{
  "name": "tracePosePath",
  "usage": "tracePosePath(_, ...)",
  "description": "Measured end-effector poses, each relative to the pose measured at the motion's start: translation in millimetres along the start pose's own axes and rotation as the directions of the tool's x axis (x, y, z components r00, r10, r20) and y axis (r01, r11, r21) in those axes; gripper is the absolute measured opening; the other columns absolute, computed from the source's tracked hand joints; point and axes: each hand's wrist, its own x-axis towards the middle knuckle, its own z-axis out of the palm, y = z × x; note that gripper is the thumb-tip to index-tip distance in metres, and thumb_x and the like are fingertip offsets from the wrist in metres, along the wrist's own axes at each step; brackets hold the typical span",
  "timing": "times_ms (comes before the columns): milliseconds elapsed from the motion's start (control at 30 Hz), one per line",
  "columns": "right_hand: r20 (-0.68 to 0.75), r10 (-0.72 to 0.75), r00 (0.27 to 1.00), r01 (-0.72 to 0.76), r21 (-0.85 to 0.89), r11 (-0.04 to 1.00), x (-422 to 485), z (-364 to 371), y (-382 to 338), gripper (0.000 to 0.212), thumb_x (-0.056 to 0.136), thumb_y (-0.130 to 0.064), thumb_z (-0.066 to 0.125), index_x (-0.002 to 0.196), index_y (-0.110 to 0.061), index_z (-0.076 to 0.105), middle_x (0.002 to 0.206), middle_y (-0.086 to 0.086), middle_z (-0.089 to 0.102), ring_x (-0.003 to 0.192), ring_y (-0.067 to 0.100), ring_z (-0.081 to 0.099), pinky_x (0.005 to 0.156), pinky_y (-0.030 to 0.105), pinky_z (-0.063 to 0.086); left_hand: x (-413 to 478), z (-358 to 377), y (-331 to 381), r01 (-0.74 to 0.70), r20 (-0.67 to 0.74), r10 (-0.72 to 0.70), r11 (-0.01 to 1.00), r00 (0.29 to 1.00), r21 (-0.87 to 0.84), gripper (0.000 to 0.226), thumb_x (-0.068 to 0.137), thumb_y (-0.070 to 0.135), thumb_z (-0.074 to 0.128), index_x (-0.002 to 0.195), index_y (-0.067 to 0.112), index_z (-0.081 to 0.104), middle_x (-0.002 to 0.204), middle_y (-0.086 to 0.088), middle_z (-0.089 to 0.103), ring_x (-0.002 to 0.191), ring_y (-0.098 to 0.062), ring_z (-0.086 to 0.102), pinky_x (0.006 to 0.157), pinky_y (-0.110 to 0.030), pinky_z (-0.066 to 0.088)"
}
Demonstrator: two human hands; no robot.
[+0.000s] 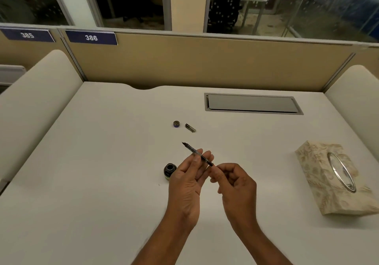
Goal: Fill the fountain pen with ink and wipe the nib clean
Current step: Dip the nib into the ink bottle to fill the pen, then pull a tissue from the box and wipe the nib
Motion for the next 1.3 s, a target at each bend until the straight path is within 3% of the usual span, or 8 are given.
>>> tracePosePath(200,0.008,-0.029,1.0,0.028,0.079,0.996,-10,-29,-19,0.008,0.091,-0.021,0.071,0.084,-0.018,0.071,0.075,0.001,0.075,0.066,0.013,0.069,0.057,0.021,0.053,-28,28,0,-0.059,0.01,0.059,0.996,0.998,0.069,0.026,0.099,0.012,0.059,0.12,0.004,0.071,0.113,-0.016,0.079,0.111,-0.028,0.074,0.096,-0.041,0.056)
tracePosePath(400,0.001,-0.082,0.997,0.082,0.076,0.994,-25,-59,-30,0.009,0.091,-0.022,0.072,0.083,-0.024,0.071,0.078,-0.005,0.075,0.073,0.014,0.072,0.064,0.036,0.058,-59,54,-10,-0.02,-0.009,0.02,1.0,1.0,0.004,0.026,0.098,0.011,0.062,0.121,0.001,0.07,0.114,-0.018,0.078,0.111,-0.029,0.074,0.096,-0.04,0.057)
tracePosePath(600,-0.015,-0.143,0.99,0.143,0.013,0.99,-46,-84,-33,0.011,0.089,-0.023,0.074,0.08,-0.029,0.07,0.076,-0.013,0.073,0.072,0.011,0.071,0.058,0.015,0.051,-84,67,-22,0.006,-0.015,-0.006,1.0,1.0,-0.006,0.026,0.095,0.012,0.066,0.117,-0.001,0.072,0.113,-0.021,0.077,0.11,-0.032,0.074,0.1,-0.043,0.053)
tracePosePath(800,-0.072,-0.193,0.979,0.184,-0.114,0.976,-61,-91,-29,0.012,0.088,-0.024,0.074,0.083,-0.032,0.067,0.08,-0.023,0.072,0.08,0.003,0.07,0.061,0.012,0.051,-93,66,-23,0.048,0.025,-0.049,0.997,0.998,0.054,0.026,0.095,0.011,0.067,0.117,-0.001,0.072,0.112,-0.022,0.077,0.109,-0.034,0.074,0.098,-0.044,0.053)
tracePosePath(1000,-0.144,-0.169,0.975,0.153,-0.114,0.982,-76,-83,-27,0.012,0.089,-0.022,0.075,0.082,-0.03,0.068,0.079,-0.017,0.073,0.079,0.007,0.07,0.059,0.015,0.05,-89,55,-17,0.086,0.098,-0.098,0.989,0.99,0.122,0.025,0.096,0.009,0.064,0.117,-0.001,0.072,0.112,-0.022,0.077,0.108,-0.033,0.075,0.097,-0.043,0.053)
tracePosePath(1200,-0.239,-0.139,0.961,0.131,-0.051,0.99,-74,-100,-30,0.015,0.084,-0.045,0.072,0.088,-0.031,0.068,0.083,-0.013,0.073,0.079,0.011,0.07,0.062,0.02,0.053,-77,53,-16,0.049,0.128,-0.073,0.982,0.989,0.181,0.024,0.097,0.01,0.061,0.116,-0.001,0.072,0.111,-0.022,0.078,0.105,-0.032,0.076,0.092,-0.041,0.061)
tracePosePath(1300,-0.34,-0.131,0.931,0.12,-0.053,0.991,-49,-135,-13,0.006,0.091,-0.029,0.07,0.086,-0.028,0.068,0.079,-0.007,0.073,0.074,0.015,0.07,0.064,0.031,0.055,-73,56,-22,0.055,0.132,-0.08,0.981,0.988,0.185,0.025,0.095,0.01,0.063,0.115,-0.002,0.072,0.11,-0.022,0.078,0.102,-0.033,0.077,0.089,-0.039,0.061)
